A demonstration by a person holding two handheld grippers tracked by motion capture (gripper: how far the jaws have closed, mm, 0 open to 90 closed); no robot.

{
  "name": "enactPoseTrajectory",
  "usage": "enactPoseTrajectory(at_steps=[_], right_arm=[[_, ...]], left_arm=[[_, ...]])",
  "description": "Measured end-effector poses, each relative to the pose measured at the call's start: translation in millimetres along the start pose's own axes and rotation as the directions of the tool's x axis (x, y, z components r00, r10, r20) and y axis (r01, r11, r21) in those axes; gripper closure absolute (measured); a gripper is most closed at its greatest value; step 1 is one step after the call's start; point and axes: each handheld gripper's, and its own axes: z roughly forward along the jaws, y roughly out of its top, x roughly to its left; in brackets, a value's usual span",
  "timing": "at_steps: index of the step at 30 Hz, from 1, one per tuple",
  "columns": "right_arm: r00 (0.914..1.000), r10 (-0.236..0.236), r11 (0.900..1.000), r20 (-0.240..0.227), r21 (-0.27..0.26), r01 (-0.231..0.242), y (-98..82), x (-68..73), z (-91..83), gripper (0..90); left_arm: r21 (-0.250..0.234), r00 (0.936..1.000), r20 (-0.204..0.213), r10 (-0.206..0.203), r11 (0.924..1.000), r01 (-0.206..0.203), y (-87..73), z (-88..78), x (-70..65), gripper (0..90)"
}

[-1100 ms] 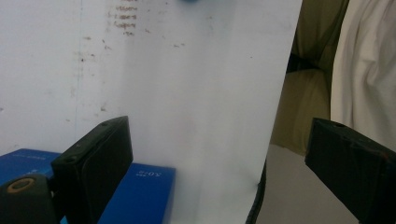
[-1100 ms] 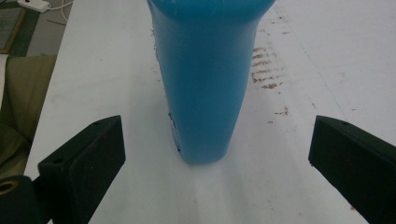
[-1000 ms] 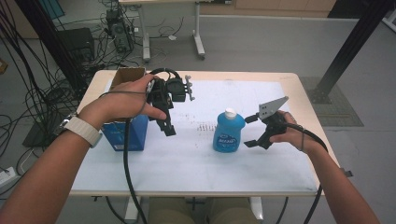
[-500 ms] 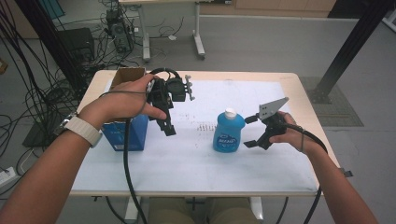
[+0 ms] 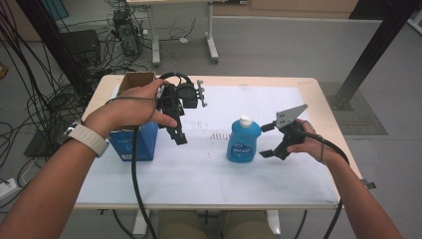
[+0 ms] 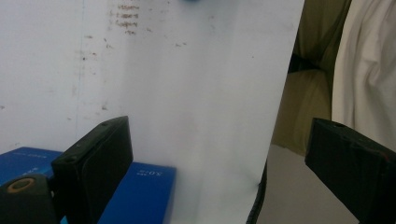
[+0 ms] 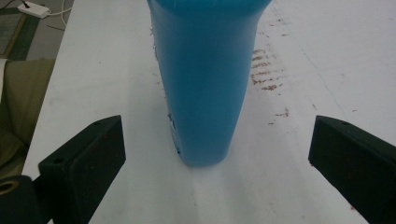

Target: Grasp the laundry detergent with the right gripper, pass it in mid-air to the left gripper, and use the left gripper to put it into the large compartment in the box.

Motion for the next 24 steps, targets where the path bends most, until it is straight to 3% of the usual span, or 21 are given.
enactPoseTrajectory(at_steps=[24], right_arm=[[0.9999,0.015,1.0,0.002,-0.017,-0.015,-6.9,1.2,5.2,3.7]], left_arm=[[-0.003,1.0,-0.002,-0.003,1.0,0.003,0.8,1.0,0.8,8.0]])
